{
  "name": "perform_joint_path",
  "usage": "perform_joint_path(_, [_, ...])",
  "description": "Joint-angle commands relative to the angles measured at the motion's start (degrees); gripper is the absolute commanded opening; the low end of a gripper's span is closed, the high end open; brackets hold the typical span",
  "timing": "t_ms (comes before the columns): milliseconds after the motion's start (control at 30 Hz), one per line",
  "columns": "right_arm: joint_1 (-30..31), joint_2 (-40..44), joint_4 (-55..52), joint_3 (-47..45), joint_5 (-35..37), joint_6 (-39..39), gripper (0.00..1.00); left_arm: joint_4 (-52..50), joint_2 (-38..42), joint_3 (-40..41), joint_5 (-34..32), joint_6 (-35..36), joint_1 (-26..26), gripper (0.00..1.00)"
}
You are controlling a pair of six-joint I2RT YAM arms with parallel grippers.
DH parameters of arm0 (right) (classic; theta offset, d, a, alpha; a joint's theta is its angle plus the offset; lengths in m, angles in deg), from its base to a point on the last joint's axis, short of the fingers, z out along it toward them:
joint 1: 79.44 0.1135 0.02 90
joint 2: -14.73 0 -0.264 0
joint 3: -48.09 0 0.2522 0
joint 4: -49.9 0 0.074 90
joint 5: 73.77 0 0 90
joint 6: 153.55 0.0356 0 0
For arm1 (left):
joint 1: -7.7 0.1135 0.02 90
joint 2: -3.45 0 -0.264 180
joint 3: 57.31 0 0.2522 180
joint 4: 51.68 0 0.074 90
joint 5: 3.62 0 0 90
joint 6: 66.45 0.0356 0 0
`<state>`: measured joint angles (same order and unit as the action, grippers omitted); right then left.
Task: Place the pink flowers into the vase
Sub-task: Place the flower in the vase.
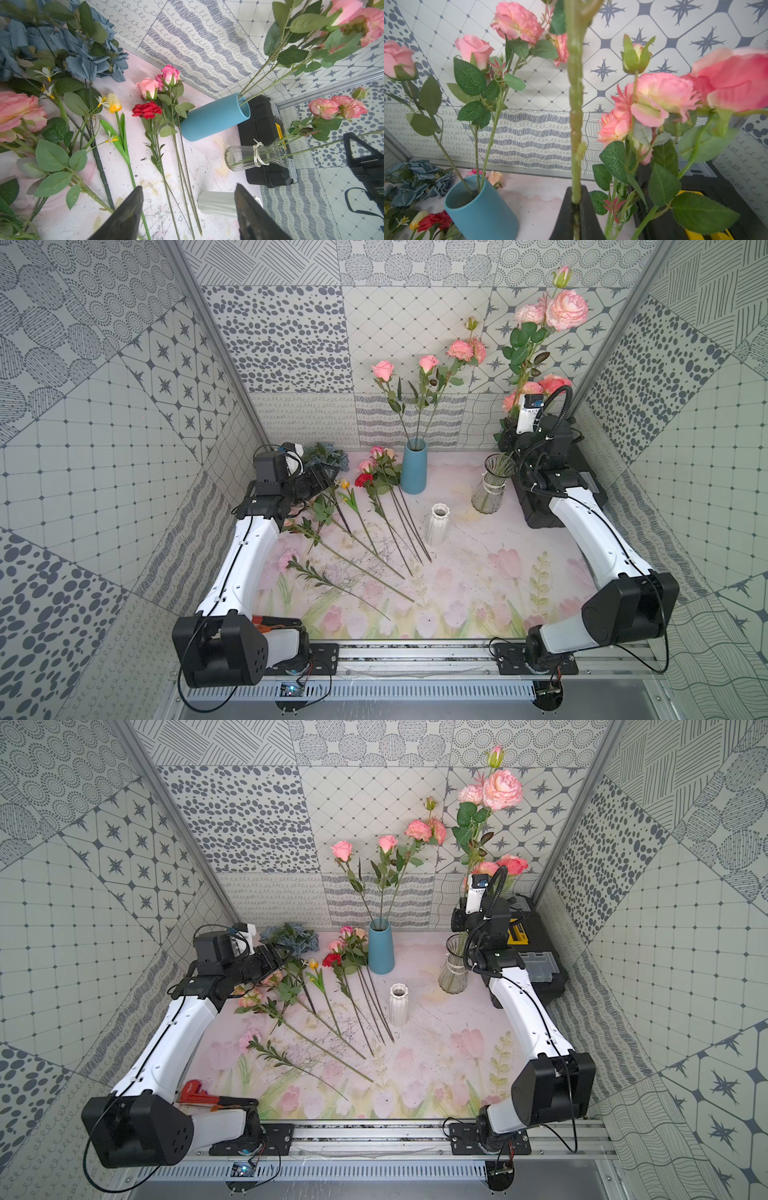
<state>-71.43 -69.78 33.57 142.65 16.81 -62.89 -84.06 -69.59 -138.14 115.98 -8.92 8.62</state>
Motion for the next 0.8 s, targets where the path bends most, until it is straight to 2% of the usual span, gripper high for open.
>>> perform_joint_path(0, [-0.19, 0.57, 2.78, -0.97, -0.47, -0.08, 0.00, 1.04, -0.17, -0.08, -0.03, 0.27, 0.22, 0.70])
perform_joint_path(767, [-0.20, 1.34, -2.90, -4.32, 2.31, 0.02, 0.00, 1.74, -0.67, 0.27, 0.62, -0.28, 0.25, 0.69])
